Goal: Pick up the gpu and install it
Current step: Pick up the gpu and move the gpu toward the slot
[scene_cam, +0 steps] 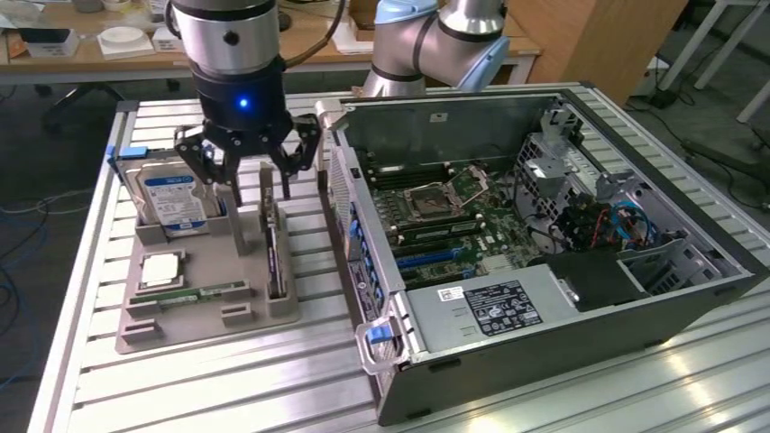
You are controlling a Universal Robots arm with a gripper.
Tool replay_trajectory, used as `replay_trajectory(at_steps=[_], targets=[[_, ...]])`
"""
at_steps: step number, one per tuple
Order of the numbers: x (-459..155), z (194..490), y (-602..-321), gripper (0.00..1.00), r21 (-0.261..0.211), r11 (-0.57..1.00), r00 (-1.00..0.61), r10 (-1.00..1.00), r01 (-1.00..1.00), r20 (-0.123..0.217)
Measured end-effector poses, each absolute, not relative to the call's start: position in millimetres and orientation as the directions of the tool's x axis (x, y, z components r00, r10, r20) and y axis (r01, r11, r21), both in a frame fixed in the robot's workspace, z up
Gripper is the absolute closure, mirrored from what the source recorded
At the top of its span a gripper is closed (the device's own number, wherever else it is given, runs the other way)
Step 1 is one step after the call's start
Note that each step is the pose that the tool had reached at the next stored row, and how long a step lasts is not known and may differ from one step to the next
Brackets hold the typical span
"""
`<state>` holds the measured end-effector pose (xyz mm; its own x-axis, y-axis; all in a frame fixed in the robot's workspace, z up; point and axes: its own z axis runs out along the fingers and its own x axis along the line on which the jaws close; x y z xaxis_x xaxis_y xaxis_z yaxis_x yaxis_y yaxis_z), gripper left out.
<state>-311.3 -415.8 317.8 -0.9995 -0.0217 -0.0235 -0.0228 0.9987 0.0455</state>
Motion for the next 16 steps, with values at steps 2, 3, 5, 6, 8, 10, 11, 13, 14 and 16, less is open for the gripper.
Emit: replay_trajectory(at_steps=[2,3,5,6,8,10,11,13,14,16], targets=[[-311,314,-418,0.41,0.045,0.999,-0.999,-0.022,-0.023,-0.024],[-311,312,-419,0.41,0.045,0.999,-0.999,-0.022,-0.023,-0.024],[-311,309,-421,0.41,0.046,0.999,-0.999,-0.022,-0.023,-0.024],[-311,307,-422,0.41,0.046,0.999,-0.999,-0.022,-0.023,-0.024],[-311,303,-423,0.41,0.046,0.999,-0.999,-0.022,-0.023,-0.024],[-311,300,-424,0.41,0.045,0.999,-0.999,-0.022,-0.023,-0.024],[-311,298,-425,0.41,0.045,0.999,-0.999,-0.022,-0.023,-0.023],[-311,294,-426,0.41,0.046,0.999,-0.999,-0.022,-0.023,-0.024],[-311,292,-426,0.41,0.046,0.999,-0.999,-0.022,-0.023,-0.024],[-311,289,-427,0.41,0.046,0.999,-0.999,-0.022,-0.023,-0.024]])
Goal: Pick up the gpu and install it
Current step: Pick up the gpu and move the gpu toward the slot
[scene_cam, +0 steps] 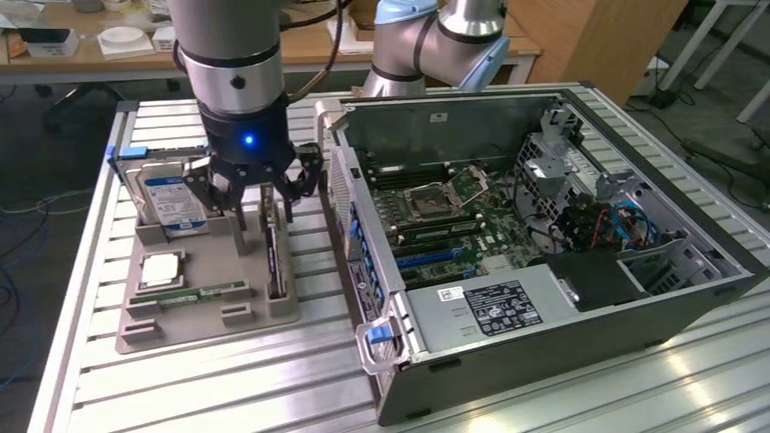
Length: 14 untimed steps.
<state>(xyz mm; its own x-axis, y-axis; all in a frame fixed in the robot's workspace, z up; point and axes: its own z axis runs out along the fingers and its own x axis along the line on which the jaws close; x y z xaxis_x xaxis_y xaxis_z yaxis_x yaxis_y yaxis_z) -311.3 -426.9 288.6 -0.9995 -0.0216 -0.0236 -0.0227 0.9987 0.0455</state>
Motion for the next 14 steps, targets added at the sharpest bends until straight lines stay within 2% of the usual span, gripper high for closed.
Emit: replay_trajectory(at_steps=[14], targets=[[-311,263,-426,0.41,0.046,0.999,-0.999,-0.022,-0.023,-0.024]])
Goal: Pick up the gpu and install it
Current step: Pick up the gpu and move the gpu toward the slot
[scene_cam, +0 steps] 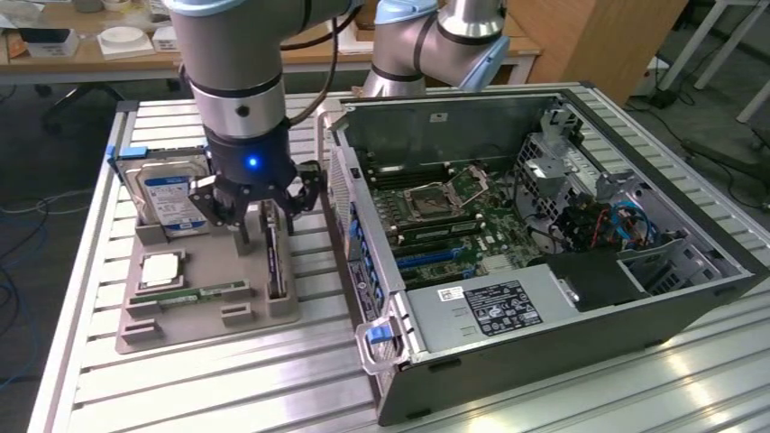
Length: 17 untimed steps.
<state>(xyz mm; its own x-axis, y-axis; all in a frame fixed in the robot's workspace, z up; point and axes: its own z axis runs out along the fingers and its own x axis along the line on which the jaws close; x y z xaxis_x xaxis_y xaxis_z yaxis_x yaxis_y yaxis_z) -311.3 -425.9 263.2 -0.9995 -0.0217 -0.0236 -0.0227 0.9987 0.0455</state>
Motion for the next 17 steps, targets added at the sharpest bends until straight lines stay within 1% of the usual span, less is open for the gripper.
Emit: replay_trajectory(at_steps=[11,17], targets=[[-311,243,-426,0.41,0.045,0.999,-0.999,-0.021,-0.022,-0.024],[-311,234,-426,0.41,0.045,0.999,-0.999,0.032,0.030,-0.024]])
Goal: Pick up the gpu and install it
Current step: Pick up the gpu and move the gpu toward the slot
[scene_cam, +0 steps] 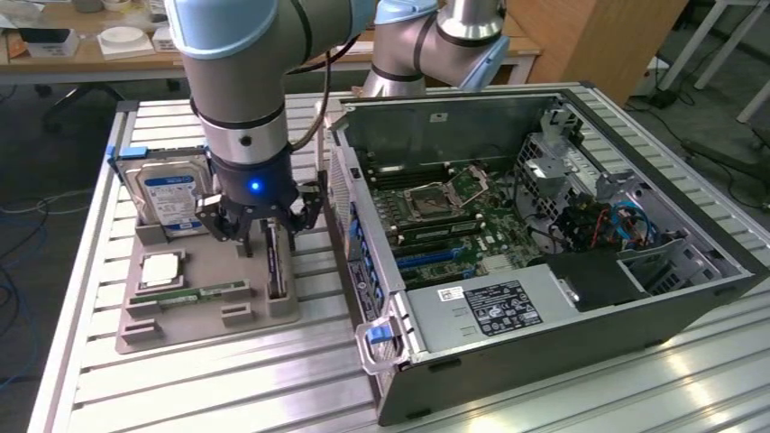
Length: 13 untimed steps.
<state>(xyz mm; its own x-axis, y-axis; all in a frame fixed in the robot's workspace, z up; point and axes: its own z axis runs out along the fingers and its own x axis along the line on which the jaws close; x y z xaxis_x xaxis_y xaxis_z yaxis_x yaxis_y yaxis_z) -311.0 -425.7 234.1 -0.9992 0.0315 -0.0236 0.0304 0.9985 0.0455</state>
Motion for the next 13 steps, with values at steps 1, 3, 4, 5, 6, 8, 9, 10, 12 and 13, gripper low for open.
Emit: replay_trajectory(at_steps=[1,3,4,5,6,8,9,10,12,13], targets=[[-310.9,232.8,-425.7,0.41,0.045,0.998,-0.999,0.033,0.032,-0.024],[-310.6,230.3,-425.7,0.41,0.045,0.998,-0.999,0.035,0.034,-0.023],[-310.6,230.0,-425.7,0.41,0.045,0.998,-0.999,0.035,0.034,-0.023],[-310.6,230.0,-425.7,0.41,0.045,0.998,-0.999,0.035,0.034,-0.023],[-310.5,230.0,-425.8,0.41,0.045,0.998,-0.999,0.035,0.034,-0.023],[-310.5,229.8,-425.7,0.41,0.045,0.998,-0.999,0.035,0.034,-0.023],[-310.5,229.8,-425.7,0.41,0.045,0.998,-0.999,0.035,0.034,-0.023],[-310.5,229.8,-425.7,0.43,0.045,0.998,-0.999,0.035,0.034,-0.023],[-310.5,229.8,-425.7,0.43,0.045,0.998,-0.999,0.035,0.034,-0.024],[-310.5,229.8,-425.7,0.49,0.045,0.998,-0.999,0.035,0.034,-0.023]])
